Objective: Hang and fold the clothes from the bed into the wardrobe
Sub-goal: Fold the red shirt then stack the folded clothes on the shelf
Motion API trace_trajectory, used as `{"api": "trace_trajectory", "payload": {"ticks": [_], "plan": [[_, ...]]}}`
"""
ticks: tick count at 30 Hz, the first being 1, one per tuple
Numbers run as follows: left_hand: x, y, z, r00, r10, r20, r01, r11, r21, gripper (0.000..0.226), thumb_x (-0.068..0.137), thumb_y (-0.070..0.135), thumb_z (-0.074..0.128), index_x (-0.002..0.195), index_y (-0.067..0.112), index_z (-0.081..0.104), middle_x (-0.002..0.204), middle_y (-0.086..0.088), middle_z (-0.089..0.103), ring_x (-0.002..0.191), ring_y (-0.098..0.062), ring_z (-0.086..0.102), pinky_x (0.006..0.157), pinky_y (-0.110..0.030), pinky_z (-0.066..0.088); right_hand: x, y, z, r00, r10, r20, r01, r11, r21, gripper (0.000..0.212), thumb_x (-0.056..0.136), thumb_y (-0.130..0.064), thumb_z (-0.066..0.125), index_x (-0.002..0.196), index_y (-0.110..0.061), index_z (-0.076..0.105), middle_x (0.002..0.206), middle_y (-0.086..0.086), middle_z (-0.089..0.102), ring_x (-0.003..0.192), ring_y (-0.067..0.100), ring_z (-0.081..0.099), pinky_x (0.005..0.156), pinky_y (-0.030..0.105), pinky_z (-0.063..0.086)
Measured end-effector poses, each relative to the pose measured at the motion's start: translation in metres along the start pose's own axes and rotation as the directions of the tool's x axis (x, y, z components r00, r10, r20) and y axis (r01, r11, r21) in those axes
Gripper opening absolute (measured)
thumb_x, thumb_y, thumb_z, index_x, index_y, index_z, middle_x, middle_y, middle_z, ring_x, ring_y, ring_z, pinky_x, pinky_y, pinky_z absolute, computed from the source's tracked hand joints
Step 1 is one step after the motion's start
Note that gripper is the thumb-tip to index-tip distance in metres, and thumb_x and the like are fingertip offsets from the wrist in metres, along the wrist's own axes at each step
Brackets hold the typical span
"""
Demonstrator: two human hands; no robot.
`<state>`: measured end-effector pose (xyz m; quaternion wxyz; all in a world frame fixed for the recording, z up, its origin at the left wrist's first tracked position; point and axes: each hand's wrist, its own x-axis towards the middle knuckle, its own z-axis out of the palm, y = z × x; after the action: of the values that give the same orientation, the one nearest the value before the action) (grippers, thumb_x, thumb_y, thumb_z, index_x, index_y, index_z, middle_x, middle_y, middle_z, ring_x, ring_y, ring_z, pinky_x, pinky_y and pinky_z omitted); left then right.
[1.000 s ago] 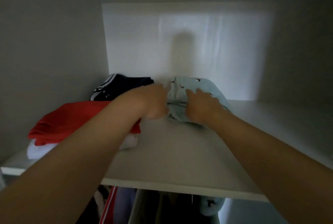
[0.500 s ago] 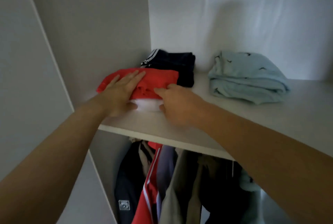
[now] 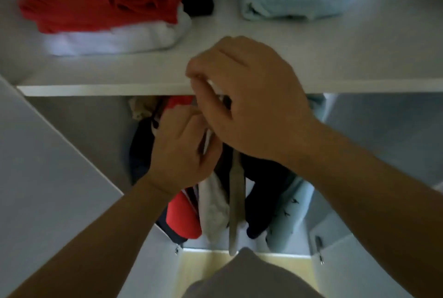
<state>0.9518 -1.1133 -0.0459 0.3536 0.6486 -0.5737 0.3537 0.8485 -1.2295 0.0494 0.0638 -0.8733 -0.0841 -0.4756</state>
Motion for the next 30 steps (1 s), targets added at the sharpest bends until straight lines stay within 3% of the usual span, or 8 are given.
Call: {"api": "trace_trajectory", "payload": {"ticks": [3, 6, 10, 14, 15, 19, 24, 30], "plan": [[-0.031, 0.006, 0.045, 0.903, -0.265, 0.338, 0.313, 0.945, -0.096, 0.036, 0.081, 0.009, 0.065, 0.111, 0.014, 0.045, 0.102, -0.012, 0.060, 0.090, -0.027, 0.055, 0.073, -0.033, 0.042, -0.064, 0.003, 0.008, 0.998, 0.063, -0.017, -0.064, 0.997, -0.040, 0.011, 0.083, -0.010, 0.066, 0.089, -0.006, 0.074, 0.078, 0.010, 0.066, 0.068, 0.027, 0.059, 0.060, 0.043, 0.049], [-0.042, -0.001, 0.083, 0.791, -0.335, 0.511, 0.430, 0.900, -0.075, 0.005, 0.092, 0.014, 0.060, 0.097, 0.011, 0.059, 0.088, -0.008, 0.061, 0.076, -0.023, 0.058, 0.066, -0.036, 0.047, -0.124, 0.036, 0.023, 0.927, 0.373, -0.040, -0.375, 0.918, -0.131, 0.008, 0.085, -0.015, 0.065, 0.085, -0.011, 0.072, 0.077, 0.004, 0.066, 0.068, 0.024, 0.061, 0.054, 0.039, 0.050], [-0.031, 0.006, 0.131, 0.656, -0.366, 0.660, 0.544, 0.835, -0.078, 0.014, 0.097, 0.027, 0.059, 0.105, 0.015, 0.061, 0.076, 0.006, 0.058, 0.071, -0.013, 0.059, 0.067, -0.033, 0.050, -0.190, 0.099, 0.034, 0.594, 0.794, -0.127, -0.781, 0.532, -0.326, 0.027, 0.086, -0.023, 0.059, 0.112, -0.014, 0.063, 0.105, 0.011, 0.059, 0.092, 0.033, 0.059, 0.067, 0.039, 0.050], [-0.010, 0.022, 0.173, 0.447, -0.456, 0.770, 0.688, 0.725, 0.029, 0.057, 0.098, 0.046, 0.055, 0.141, 0.010, 0.045, 0.119, -0.016, 0.064, 0.103, -0.029, 0.064, 0.083, -0.030, 0.051, -0.211, 0.137, 0.039, 0.144, 0.979, 0.148, -0.802, 0.203, -0.561, 0.039, 0.098, -0.043, 0.041, 0.123, -0.014, 0.050, 0.118, 0.014, 0.053, 0.107, 0.038, 0.057, 0.075, 0.040, 0.040], [-0.006, 0.026, 0.181, 0.408, -0.480, 0.777, 0.718, 0.694, 0.052, 0.063, 0.097, 0.049, 0.055, 0.144, 0.010, 0.040, 0.128, -0.018, 0.059, 0.107, -0.031, 0.063, 0.088, -0.033, 0.053, -0.213, 0.140, 0.039, 0.110, 0.972, 0.207, -0.782, 0.213, -0.586, 0.035, 0.099, -0.040, 0.039, 0.116, -0.014, 0.055, 0.113, 0.013, 0.058, 0.103, 0.037, 0.060, 0.073, 0.038, 0.040], [0.002, 0.044, 0.202, 0.295, -0.516, 0.804, 0.766, 0.631, 0.124, 0.068, 0.094, 0.047, 0.061, 0.144, 0.009, 0.033, 0.132, -0.019, 0.053, 0.098, -0.036, 0.067, 0.080, -0.046, 0.060, -0.217, 0.141, 0.040, 0.169, 0.938, 0.304, -0.715, 0.328, -0.617, 0.025, 0.091, -0.015, 0.046, 0.112, -0.012, 0.059, 0.105, 0.009, 0.063, 0.100, 0.036, 0.065, 0.068, 0.036, 0.040], [0.003, 0.054, 0.217, 0.178, -0.520, 0.835, 0.814, 0.555, 0.172, 0.051, 0.096, 0.029, 0.064, 0.134, 0.008, 0.038, 0.125, -0.018, 0.053, 0.082, -0.033, 0.068, 0.063, -0.047, 0.063, -0.222, 0.161, 0.014, 0.035, 0.969, 0.244, -0.801, 0.173, -0.572, 0.032, 0.091, -0.009, 0.052, 0.121, -0.005, 0.062, 0.124, 0.016, 0.061, 0.113, 0.038, 0.061, 0.084, 0.044, 0.051], [0.001, 0.070, 0.239, 0.199, -0.507, 0.839, 0.827, 0.546, 0.134, 0.058, 0.098, 0.012, 0.054, 0.148, 0.014, 0.025, 0.129, -0.021, 0.053, 0.081, -0.032, 0.069, 0.058, -0.042, 0.063, -0.243, 0.190, -0.033, -0.045, 0.992, 0.116, -0.789, 0.036, -0.614, 0.036, 0.090, -0.007, 0.051, 0.125, -0.011, 0.062, 0.125, 0.012, 0.062, 0.114, 0.036, 0.061, 0.080, 0.040, 0.048]]}}
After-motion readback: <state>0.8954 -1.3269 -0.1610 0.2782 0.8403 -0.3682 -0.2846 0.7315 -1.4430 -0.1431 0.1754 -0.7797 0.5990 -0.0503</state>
